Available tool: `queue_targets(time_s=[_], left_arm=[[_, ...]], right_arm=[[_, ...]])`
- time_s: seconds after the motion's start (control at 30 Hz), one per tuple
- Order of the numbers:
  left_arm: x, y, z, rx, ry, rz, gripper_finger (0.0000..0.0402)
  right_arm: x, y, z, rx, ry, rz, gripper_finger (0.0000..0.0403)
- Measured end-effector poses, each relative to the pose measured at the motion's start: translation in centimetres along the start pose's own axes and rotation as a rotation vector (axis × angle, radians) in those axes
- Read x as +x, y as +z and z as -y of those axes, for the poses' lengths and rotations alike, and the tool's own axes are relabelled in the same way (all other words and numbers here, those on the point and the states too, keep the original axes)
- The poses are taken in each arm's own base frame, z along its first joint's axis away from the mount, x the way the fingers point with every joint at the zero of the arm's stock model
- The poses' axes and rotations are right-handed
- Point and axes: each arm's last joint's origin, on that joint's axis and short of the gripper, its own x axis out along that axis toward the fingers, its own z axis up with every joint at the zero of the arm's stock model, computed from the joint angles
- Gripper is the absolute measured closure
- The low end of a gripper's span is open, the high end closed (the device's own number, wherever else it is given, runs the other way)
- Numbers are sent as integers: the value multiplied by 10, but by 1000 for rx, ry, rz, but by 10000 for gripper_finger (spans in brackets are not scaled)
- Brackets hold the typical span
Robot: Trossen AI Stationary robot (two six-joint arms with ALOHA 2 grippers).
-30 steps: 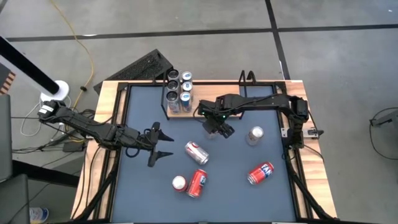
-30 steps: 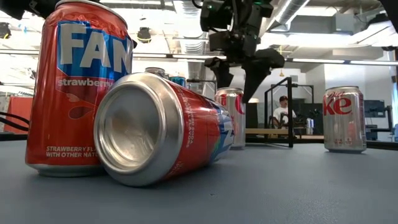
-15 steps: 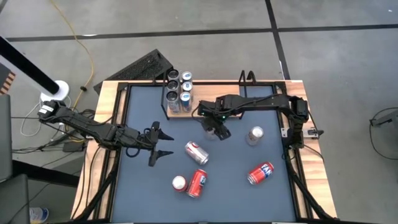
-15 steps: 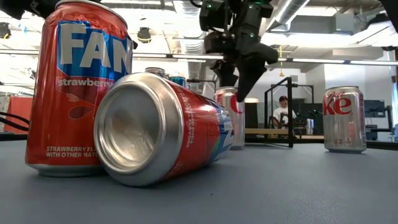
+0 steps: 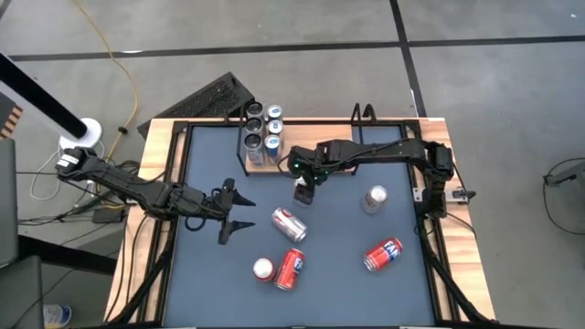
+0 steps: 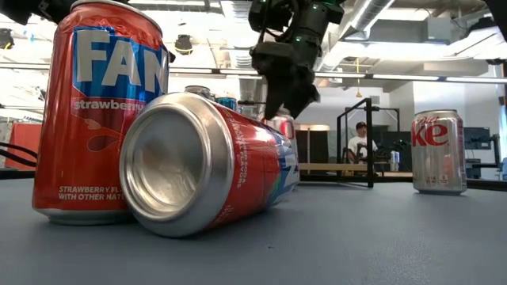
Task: Place canned beverage on shelf
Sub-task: Put the middle silver soda can on the shelf
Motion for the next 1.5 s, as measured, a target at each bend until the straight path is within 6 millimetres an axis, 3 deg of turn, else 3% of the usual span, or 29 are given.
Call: queue_targets(time_s=[0.17,0.4,0.57,0.83,1.0,1.3,1.5], left_arm=[[0,0,0,0,0,0,127],[0,0,0,0,0,-1,127],[0,0,0,0,0,-2,127],[0,0,0,-5,0,-4,127],[0,-1,0,-9,2,-10,127],[0,-2,0,-18,4,-24,127],[0,-3,-1,-18,7,-29,127]], right_arm=[[0,3,-11,95,-41,87,94],[-1,2,-25,-5,-85,136,94],[-8,3,-33,-244,-131,157,94],[-23,-5,-50,-784,-57,47,94],[-23,-5,-47,-986,-66,33,94],[-21,-1,-25,-982,20,-14,94],[-21,6,-21,-1020,8,40,94]])
